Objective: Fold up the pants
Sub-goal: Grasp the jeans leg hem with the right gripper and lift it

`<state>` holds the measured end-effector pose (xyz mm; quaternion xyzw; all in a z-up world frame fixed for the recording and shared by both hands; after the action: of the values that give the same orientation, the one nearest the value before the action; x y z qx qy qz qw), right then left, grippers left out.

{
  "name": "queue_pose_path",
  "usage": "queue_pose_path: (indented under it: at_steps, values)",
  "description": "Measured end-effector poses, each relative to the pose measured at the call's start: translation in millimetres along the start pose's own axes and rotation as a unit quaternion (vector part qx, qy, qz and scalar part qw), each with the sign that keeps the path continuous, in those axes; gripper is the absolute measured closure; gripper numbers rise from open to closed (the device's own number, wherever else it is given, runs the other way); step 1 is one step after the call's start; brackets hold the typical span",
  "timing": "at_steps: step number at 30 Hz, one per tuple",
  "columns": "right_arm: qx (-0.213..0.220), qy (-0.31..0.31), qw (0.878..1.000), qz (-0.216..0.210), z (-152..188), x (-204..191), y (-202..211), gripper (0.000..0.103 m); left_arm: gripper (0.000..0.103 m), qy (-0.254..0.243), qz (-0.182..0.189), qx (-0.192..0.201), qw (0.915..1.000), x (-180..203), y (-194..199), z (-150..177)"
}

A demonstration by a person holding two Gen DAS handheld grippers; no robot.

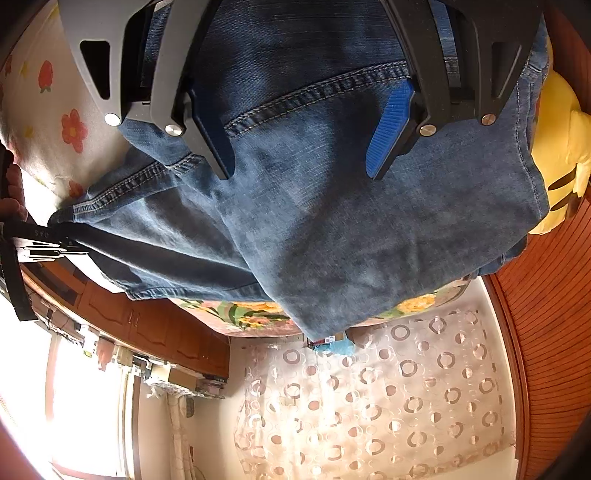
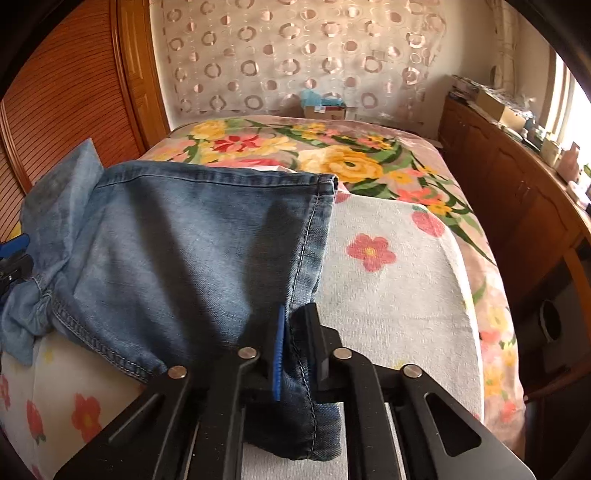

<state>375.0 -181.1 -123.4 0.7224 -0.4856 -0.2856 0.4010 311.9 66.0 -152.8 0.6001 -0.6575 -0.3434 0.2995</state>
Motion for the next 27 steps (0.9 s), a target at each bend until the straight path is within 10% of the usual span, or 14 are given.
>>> queue_pose_path:
  at_steps: [11,27]
  values:
    - [0.071,-0.001,0.997,0.031,-27,16,49,0.097,0.028,0.006,-0.001,0.006,1.0,-4,3,3]
    - [0.146,0.079,0.985,-0.053,-37,-41,102,0.097,0.028,0.01,-0.009,0.023,0.9996,-11,51,1]
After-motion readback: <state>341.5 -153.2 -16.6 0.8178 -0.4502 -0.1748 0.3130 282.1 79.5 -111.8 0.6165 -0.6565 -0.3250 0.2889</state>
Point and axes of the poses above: each gripper's, at about its wrist camera, not at the fingertips, and y roughly against the way its jaws point, x to its right, z to its underside, the point moved 7 cm from there along -y, roughly the way its jaws point, and after that the axes turned 13 degrees about -x, right-handed, at the moved point
